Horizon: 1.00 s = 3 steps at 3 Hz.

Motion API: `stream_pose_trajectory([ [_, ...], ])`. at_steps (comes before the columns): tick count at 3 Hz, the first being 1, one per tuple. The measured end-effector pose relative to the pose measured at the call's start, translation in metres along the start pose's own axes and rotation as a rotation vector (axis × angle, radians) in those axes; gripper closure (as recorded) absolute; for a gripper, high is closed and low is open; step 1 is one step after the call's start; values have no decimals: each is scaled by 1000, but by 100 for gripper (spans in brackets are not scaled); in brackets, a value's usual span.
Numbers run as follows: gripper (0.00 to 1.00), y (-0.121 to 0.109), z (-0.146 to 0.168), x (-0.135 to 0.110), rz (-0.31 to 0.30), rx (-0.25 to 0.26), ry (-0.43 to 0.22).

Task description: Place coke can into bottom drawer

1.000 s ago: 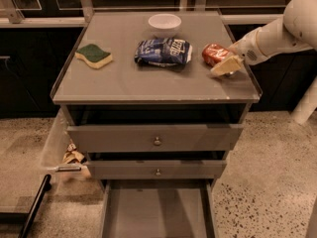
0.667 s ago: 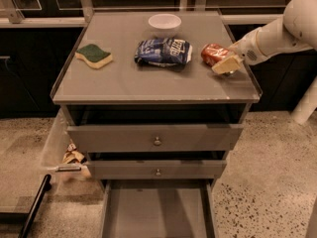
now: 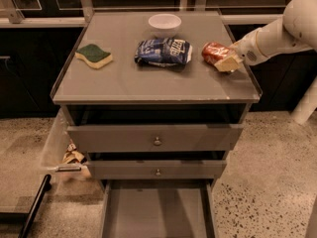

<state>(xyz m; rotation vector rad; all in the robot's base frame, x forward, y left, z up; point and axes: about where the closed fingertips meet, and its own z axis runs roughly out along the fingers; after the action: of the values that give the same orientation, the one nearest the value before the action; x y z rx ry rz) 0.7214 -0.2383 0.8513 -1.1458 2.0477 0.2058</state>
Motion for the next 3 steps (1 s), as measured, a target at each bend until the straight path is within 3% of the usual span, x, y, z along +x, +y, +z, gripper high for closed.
stream_pose_trajectory([
  [1, 100, 8, -4, -3, -26, -14, 8],
  [3, 100, 50, -82, -24, -188, -62, -24],
])
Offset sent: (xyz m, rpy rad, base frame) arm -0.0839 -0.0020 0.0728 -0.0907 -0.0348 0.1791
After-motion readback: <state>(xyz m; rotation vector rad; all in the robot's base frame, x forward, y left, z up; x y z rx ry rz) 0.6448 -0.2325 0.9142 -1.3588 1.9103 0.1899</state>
